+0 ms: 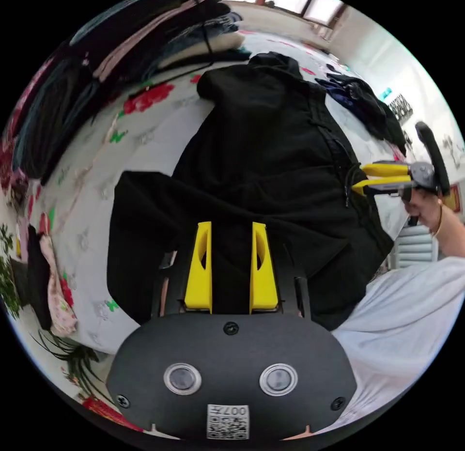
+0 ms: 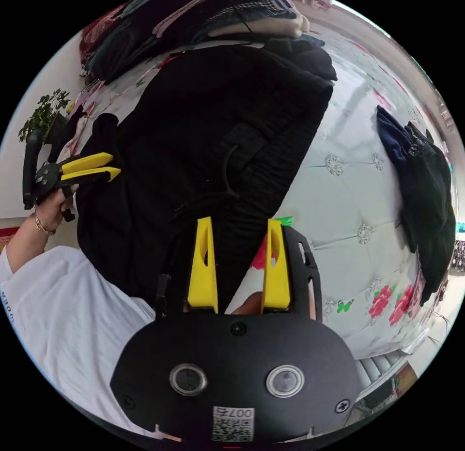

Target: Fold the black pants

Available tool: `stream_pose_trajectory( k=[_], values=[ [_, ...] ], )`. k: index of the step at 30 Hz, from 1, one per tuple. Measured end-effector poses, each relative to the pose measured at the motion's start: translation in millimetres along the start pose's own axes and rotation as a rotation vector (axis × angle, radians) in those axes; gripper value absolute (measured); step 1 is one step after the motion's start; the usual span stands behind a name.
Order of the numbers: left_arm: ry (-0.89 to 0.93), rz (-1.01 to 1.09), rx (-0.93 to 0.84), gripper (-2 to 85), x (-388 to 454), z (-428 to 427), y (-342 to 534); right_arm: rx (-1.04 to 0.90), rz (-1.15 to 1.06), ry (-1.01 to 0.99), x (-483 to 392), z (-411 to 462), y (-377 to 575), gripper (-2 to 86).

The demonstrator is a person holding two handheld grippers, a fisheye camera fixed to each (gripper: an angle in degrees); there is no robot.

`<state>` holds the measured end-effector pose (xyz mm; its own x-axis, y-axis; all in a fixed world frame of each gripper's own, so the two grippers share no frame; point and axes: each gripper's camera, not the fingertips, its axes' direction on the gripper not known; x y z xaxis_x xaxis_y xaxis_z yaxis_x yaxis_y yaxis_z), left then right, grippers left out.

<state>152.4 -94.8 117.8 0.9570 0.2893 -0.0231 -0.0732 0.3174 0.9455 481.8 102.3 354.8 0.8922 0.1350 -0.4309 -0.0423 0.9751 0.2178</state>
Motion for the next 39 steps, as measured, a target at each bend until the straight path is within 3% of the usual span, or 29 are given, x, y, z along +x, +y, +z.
stream_pose_trajectory(
  k=[3, 5, 7, 10, 12, 16, 19, 23, 27, 35, 39],
  values=[
    [0.039, -0.017, -0.019, 3.7, -17.5, -16.5, 2.5, 0.095, 0.029, -0.092, 21.1, -22.7, 14.2, 4.8],
    [0.172, -0.129, 0.093, 0.4, -48.0, -44.9, 19.6, 0.164, 0.054, -0.113, 32.7, -44.8, 30.0, 3.6],
    [0.355, -0.323, 0.326, -0.5, -96.7, -93.1, 66.9, 0.239, 0.070, -0.101, 44.5, -76.1, 52.3, 3.0],
    [0.403, -0.481, 0.523, -0.9, -140.9, -136.1, 143.8, 0.341, 0.115, 0.066, 72.1, -135.6, 101.8, 2.5],
    [0.408, -0.644, 0.606, -0.9, -166.5, -142.6, 195.5, 0.415, 0.271, 0.151, 118.6, -175.8, 145.5, 2.7],
    [0.421, -1.010, 0.503, -0.7, -212.0, -102.4, 279.0, 0.402, 0.577, 0.104, 201.7, -183.5, 197.0, 3.8],
    [0.380, -1.036, 0.561, 0.2, -222.8, -103.6, 300.3, 0.368, 0.657, 0.087, 216.6, -164.4, 219.6, 4.3],
    [0.355, -0.937, 0.450, 3.8, -236.2, -92.0, 280.4, 0.445, 0.550, 0.046, 184.2, -143.5, 232.6, 4.5],
    [0.283, -0.850, 0.288, 5.7, -251.7, -64.8, 245.5, 0.332, 0.438, -0.001, 167.0, -113.4, 222.7, 4.6],
    [0.369, -0.980, 0.256, 9.7, -322.8, -14.9, 216.0, 0.282, 0.294, -0.093, 135.5, -97.4, 209.8, 5.1],
    [0.358, -1.151, 0.226, 5.7, -344.5, 6.2, 210.2, 0.275, 0.209, -0.137, 107.3, -95.1, 187.8, 5.1]
  ],
)
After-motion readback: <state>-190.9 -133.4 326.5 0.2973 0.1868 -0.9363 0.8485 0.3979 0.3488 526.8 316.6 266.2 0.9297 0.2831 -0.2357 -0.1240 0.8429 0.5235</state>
